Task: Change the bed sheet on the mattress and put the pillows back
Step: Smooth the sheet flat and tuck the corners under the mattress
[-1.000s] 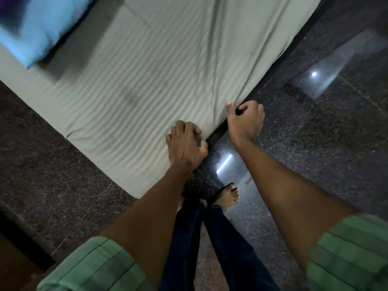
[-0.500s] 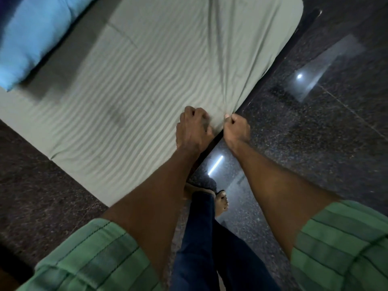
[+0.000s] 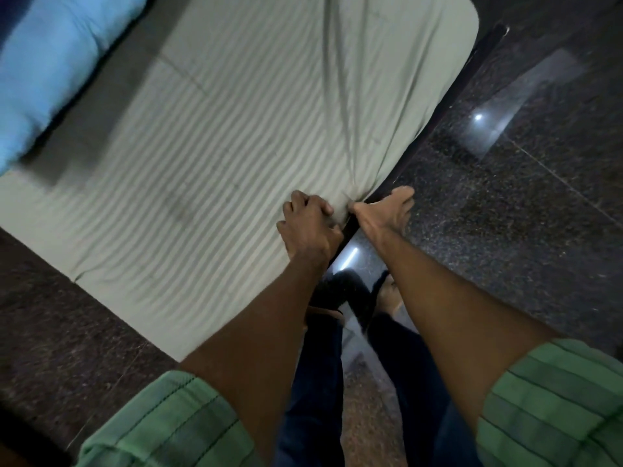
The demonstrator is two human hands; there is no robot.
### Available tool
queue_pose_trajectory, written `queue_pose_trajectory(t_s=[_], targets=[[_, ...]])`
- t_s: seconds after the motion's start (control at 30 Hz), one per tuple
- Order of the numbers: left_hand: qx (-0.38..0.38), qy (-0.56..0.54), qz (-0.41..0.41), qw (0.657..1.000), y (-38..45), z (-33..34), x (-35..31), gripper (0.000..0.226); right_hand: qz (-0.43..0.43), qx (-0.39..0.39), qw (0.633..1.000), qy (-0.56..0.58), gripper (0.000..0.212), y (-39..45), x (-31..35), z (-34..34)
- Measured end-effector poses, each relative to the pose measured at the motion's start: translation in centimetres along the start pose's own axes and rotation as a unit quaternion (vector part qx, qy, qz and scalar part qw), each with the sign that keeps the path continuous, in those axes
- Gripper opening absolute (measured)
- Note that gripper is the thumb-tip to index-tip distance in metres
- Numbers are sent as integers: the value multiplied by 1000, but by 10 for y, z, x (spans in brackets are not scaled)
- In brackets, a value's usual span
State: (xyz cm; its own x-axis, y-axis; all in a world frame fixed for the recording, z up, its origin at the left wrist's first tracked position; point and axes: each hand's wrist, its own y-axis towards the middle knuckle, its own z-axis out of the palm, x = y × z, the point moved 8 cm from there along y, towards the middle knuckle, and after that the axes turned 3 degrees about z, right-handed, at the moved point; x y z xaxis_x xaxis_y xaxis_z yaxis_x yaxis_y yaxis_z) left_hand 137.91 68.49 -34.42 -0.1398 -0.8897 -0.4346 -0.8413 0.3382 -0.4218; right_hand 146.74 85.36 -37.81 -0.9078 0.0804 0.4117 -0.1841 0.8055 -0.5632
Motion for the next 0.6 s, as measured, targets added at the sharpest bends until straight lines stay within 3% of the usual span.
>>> queue_pose_trajectory(t_s=[0.1, 0.2, 0.43, 0.53, 0.6], targets=[[-13, 26, -9, 1000, -1, 3, -2, 34, 30, 25, 999, 12, 108, 3, 5, 15], [-13, 50, -16, 999, 0, 6, -3, 34, 26, 4, 1000, -16, 112, 3, 7, 17], [-22, 43, 9, 999, -1, 3, -21, 31, -102, 5, 979, -175, 98, 0, 4, 9], [-16, 7, 48, 999, 6, 3, -35, 33, -138, -34, 983, -116, 79, 1, 13, -11], [-20, -9, 56, 998, 12, 2, -43, 33, -182, -101, 976, -63, 60, 7, 26, -33]])
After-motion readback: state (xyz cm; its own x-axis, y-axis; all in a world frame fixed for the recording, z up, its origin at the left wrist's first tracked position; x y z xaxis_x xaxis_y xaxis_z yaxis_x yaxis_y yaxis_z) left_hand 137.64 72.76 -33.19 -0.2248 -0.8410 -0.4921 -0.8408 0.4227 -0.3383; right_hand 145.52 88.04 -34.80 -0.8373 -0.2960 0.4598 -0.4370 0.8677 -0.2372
